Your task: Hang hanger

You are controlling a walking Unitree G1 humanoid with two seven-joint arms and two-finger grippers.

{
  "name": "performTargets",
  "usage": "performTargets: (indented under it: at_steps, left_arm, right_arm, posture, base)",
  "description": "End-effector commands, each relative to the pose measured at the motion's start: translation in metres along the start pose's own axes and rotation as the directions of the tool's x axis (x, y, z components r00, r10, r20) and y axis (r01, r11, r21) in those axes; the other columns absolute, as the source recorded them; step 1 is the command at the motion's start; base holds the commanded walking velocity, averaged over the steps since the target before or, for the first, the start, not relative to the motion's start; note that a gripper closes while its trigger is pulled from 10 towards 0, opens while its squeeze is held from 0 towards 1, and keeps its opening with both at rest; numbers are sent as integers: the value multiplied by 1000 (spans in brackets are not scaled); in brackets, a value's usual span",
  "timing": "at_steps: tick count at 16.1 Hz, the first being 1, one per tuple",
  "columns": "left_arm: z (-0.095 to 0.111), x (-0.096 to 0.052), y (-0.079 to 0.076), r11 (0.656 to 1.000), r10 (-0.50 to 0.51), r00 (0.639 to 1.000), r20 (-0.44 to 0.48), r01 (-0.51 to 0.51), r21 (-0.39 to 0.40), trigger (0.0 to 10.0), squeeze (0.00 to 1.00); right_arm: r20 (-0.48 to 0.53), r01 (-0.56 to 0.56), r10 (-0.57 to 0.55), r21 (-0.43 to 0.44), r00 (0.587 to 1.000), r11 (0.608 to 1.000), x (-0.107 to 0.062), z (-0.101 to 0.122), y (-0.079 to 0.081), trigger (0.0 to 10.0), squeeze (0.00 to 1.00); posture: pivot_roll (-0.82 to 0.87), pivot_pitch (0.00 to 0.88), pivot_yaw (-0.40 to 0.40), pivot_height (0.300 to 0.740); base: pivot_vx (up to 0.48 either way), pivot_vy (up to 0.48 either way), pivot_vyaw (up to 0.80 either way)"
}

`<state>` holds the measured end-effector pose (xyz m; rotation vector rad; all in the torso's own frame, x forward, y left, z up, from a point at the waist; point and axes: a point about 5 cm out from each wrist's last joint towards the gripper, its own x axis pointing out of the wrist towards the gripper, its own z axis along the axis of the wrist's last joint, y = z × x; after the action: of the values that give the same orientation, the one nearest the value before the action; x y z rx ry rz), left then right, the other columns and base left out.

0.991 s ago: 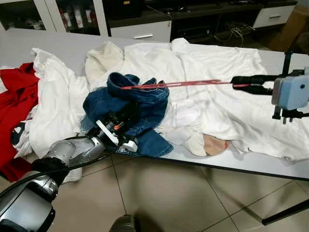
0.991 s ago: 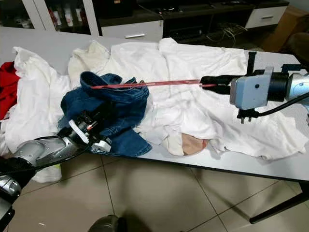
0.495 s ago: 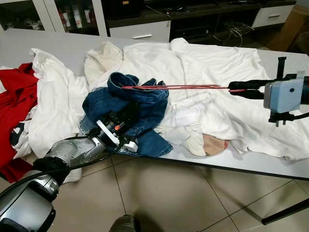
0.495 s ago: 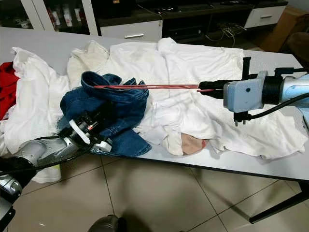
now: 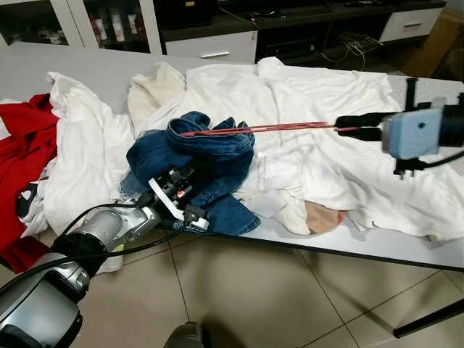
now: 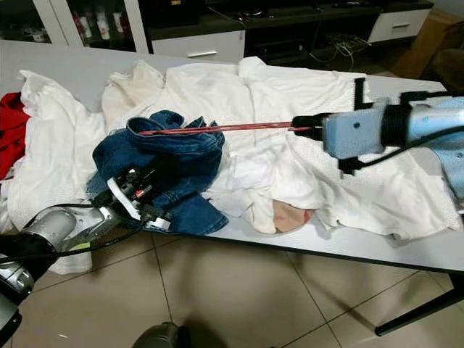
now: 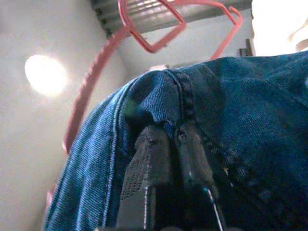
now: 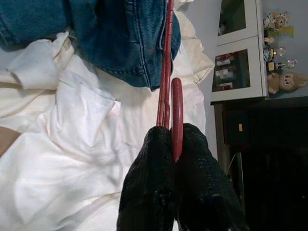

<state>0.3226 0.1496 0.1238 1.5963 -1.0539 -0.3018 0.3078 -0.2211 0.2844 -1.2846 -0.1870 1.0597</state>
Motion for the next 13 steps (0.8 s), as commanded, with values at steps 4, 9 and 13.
performTargets:
  at_steps: [4, 9, 13]
  left_arm:
    - [-10, 2, 7, 995, 49, 999, -17, -48, 84, 5922, 0]
    - [-15, -1, 6, 994, 40, 998, -37, -36, 107, 7216, 0]
    - [-17, 5, 8, 991, 44, 999, -16, -42, 128, 8118, 0]
  right_arm:
    - [-43, 1, 1, 33, 999, 999, -12, -9, -9, 10000, 0]
    - [-17, -44, 46, 105, 999, 994, -29, -7, -6, 10000, 0]
    - [22, -150, 149, 136, 989, 979, -25, -3, 8, 10000, 0]
  posture:
    - [123, 10, 16, 740]
    - [113, 8, 21, 740]
    - [108, 8, 26, 740]
  base:
    - [0, 0, 0]
    - [0, 0, 0]
    - [0, 0, 0]
